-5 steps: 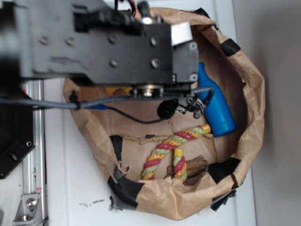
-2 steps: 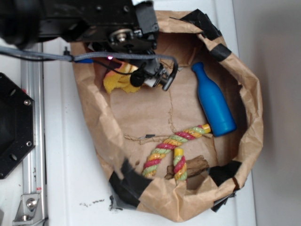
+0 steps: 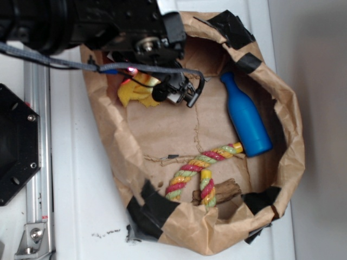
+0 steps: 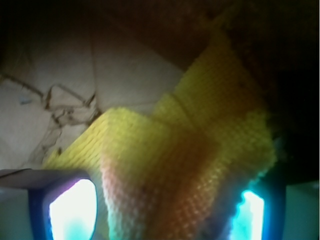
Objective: Grab the yellow cloth.
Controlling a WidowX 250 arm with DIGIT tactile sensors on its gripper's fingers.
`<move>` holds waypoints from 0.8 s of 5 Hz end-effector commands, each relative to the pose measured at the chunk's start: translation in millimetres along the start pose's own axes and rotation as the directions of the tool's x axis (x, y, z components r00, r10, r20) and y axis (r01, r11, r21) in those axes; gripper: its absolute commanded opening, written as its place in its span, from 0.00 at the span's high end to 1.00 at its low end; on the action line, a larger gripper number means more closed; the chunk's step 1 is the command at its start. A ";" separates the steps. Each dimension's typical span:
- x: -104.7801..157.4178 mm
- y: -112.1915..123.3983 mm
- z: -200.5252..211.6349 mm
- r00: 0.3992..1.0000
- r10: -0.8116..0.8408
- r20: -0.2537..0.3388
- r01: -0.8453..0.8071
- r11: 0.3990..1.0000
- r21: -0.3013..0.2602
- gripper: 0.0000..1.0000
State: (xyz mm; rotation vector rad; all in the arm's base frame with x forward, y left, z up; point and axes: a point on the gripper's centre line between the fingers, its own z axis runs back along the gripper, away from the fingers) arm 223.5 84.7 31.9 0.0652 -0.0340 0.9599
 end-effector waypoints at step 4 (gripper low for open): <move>-7.4 -28.4 19.3 0.983 -0.183 0.023 0.184 0.979 -0.089 1.00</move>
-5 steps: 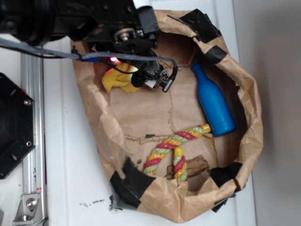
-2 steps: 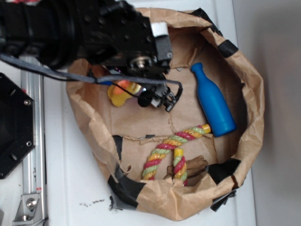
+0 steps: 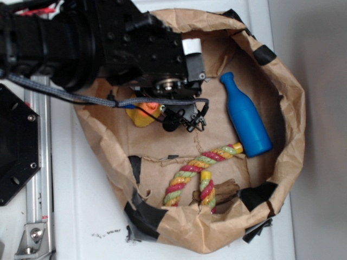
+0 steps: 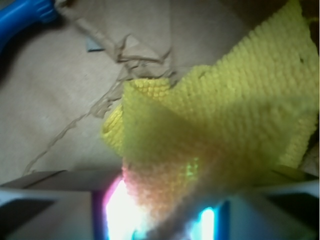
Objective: Grab the yellow cloth.
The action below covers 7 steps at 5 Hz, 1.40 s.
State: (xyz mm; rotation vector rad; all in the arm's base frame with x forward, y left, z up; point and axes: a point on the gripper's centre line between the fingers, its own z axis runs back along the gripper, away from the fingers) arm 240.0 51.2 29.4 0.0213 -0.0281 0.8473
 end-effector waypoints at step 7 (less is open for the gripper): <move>5.4 -20.6 147.0 0.639 -0.764 0.091 0.768 0.628 -0.124 1.00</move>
